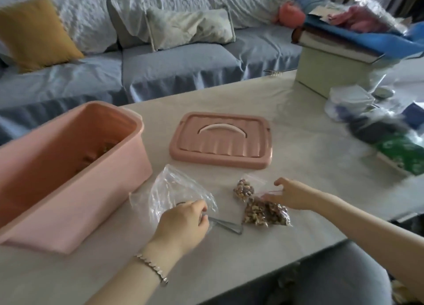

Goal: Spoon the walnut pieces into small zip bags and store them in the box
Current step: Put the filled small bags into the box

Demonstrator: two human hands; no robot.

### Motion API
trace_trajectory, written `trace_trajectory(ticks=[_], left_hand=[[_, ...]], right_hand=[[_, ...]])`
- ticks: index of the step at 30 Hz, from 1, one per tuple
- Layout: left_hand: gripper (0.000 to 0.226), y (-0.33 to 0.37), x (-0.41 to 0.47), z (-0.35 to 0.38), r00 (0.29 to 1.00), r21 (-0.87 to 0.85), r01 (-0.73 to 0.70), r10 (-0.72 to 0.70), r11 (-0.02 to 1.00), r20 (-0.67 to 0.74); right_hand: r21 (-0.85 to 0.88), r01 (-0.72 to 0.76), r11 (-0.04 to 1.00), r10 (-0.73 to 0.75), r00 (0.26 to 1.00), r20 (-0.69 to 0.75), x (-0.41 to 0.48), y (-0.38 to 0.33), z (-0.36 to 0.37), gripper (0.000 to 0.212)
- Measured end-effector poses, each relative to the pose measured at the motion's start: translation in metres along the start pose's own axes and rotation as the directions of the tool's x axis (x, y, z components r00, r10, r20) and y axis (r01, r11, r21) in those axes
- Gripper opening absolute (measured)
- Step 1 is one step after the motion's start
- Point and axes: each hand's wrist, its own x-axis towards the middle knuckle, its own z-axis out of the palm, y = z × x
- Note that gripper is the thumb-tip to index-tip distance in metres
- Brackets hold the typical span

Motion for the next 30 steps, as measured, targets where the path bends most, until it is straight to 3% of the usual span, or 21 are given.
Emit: trace_trajectory(ticks=[4,10,16,20,25,30], left_hand=[[0.021,0.017,0.016,0.007,0.999,-0.013,0.013,-0.012,1.0,0.046],[0.025,0.047,0.077,0.017,0.989,-0.123,-0.032,0.049,0.992,0.137],[0.036,0.079,0.146,0.041,0.944,-0.141,-0.128,0.165,0.982,0.286],[0.049,0.081,0.171,0.06,0.873,-0.028,-0.18,0.173,0.983,0.456],[0.027,0.069,0.182,0.078,0.883,-0.037,-0.123,0.126,0.992,0.453],[0.02,0.062,0.179,0.081,0.92,0.173,-0.187,0.111,0.967,0.377]], right_hand=[[0.103,0.014,0.995,-0.009,0.999,-0.049,0.013,-0.01,0.015,0.05],[0.389,0.069,0.919,-0.053,0.997,-0.052,0.019,-0.004,0.016,0.014],[0.383,0.2,0.902,-0.171,0.979,-0.109,0.007,0.021,0.004,0.003],[0.284,0.251,0.925,-0.197,0.959,-0.204,0.002,0.041,-0.015,0.015],[0.298,0.256,0.92,-0.159,0.936,-0.315,0.004,0.059,-0.029,0.017],[0.296,0.25,0.922,-0.15,0.935,-0.322,0.009,0.058,-0.028,0.02]])
